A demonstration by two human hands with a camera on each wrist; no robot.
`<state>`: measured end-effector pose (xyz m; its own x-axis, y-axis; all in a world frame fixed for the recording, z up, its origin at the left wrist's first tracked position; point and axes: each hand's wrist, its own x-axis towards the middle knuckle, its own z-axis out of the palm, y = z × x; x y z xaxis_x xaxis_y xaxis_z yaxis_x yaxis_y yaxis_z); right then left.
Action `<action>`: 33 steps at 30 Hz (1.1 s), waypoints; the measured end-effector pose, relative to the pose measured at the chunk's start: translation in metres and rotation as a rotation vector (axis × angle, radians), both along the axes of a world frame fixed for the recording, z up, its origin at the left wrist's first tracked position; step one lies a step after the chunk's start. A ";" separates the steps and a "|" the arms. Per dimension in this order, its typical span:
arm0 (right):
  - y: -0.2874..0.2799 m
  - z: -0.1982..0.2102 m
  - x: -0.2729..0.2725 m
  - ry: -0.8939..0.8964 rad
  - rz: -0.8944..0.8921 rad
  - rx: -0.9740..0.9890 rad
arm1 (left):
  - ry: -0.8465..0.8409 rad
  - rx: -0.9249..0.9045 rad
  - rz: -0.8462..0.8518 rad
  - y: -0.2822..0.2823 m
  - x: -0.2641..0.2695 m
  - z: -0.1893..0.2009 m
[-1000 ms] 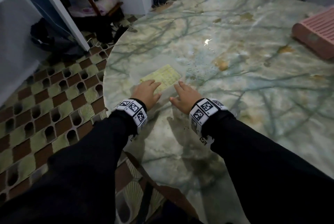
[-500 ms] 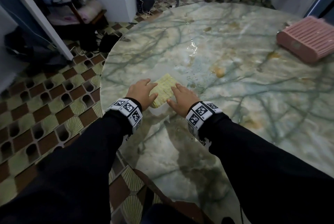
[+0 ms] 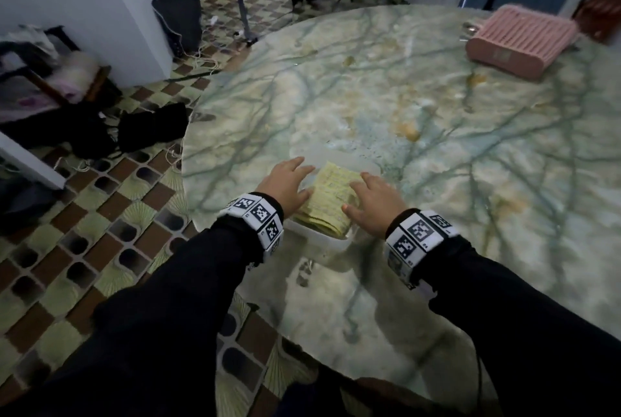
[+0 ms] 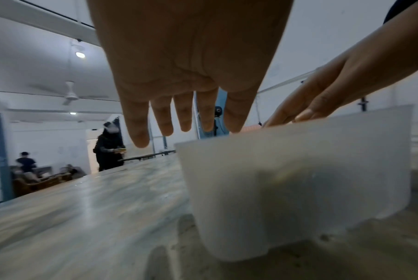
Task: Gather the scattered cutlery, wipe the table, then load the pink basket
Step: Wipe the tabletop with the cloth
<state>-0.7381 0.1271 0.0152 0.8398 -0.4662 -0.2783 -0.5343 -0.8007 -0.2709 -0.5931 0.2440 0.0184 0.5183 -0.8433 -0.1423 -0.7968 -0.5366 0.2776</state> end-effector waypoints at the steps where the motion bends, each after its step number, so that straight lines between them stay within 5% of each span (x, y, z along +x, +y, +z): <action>1: 0.005 0.000 0.002 0.006 -0.032 -0.003 | 0.013 0.000 -0.027 0.001 0.005 -0.001; 18: 0.044 0.009 0.046 0.049 -0.300 0.126 | 0.198 -0.123 -0.171 -0.014 0.052 -0.008; 33: 0.084 -0.011 0.107 0.063 -0.825 0.273 | 0.382 -0.154 -0.478 -0.026 0.103 -0.009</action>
